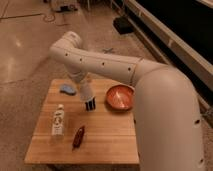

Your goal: Place the ceramic cup over the eraser

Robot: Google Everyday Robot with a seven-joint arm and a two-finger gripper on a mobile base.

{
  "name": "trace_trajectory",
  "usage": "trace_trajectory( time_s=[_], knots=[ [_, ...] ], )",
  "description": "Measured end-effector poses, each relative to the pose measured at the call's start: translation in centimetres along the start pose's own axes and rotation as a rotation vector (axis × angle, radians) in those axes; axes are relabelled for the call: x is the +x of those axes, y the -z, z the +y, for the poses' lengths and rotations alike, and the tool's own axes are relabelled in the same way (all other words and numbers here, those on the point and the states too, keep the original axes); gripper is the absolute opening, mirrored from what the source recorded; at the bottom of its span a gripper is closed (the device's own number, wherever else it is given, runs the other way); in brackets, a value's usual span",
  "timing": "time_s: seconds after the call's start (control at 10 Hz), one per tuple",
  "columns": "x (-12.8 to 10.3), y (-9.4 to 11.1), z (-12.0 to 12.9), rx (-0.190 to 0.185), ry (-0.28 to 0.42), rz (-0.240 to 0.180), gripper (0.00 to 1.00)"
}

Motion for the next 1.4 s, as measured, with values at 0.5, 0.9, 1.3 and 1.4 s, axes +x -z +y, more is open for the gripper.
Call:
trace_trajectory(
  time_s=[0.5, 0.9, 1.3, 1.4],
  knots=[
    [0.3, -3.3, -0.1, 0.004, -0.017, -0.011, 0.17],
    [0.5, -5.5, -0.5, 0.008, -0.024, -0.012, 0.53],
    [0.6, -6.9, -0.6, 0.005, -0.028, -0.012, 0.55],
    [0.6, -7.1, -0.6, 0.003, -0.028, -0.012, 0.55]
  ],
)
